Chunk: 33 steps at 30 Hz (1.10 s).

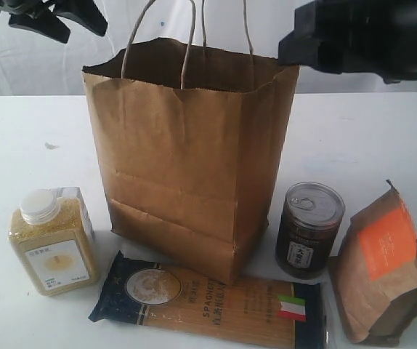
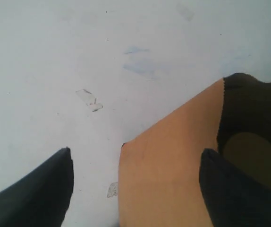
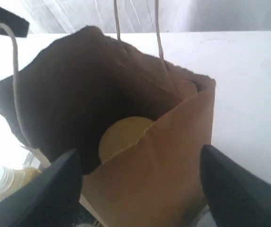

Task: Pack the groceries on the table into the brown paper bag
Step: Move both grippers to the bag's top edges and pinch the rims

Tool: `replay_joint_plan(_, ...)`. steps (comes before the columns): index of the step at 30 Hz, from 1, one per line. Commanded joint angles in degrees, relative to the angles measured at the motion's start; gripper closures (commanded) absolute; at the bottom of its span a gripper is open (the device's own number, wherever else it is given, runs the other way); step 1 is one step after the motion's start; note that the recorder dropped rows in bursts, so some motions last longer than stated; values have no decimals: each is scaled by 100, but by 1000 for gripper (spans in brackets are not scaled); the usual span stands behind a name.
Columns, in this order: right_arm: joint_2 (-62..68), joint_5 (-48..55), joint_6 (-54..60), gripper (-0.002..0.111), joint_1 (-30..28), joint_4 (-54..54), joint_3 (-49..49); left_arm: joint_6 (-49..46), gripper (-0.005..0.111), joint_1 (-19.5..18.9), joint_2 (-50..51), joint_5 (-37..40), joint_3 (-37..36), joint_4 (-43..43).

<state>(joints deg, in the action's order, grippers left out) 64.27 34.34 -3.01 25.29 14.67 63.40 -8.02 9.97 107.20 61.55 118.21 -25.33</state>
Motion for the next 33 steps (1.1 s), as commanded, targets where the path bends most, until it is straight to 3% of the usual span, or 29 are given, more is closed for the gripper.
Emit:
replay_joint_plan(1, 60, -151, -19, 43, -35, 3, 172, -190, 31, 221, 91, -33, 51, -26)
replay_joint_plan(19, 969, 523, -244, 43, -35, -9, 663, -273, 32, 448, 253, -174, 51, -27)
replay_joint_plan(26, 1243, 748, -340, 43, -35, -38, 675, -273, 48, 448, 342, 69, 51, -26)
replay_joint_plan(33, 1457, 553, -378, 43, -35, -77, 848, -273, 49, 448, 351, 78, 51, -163)
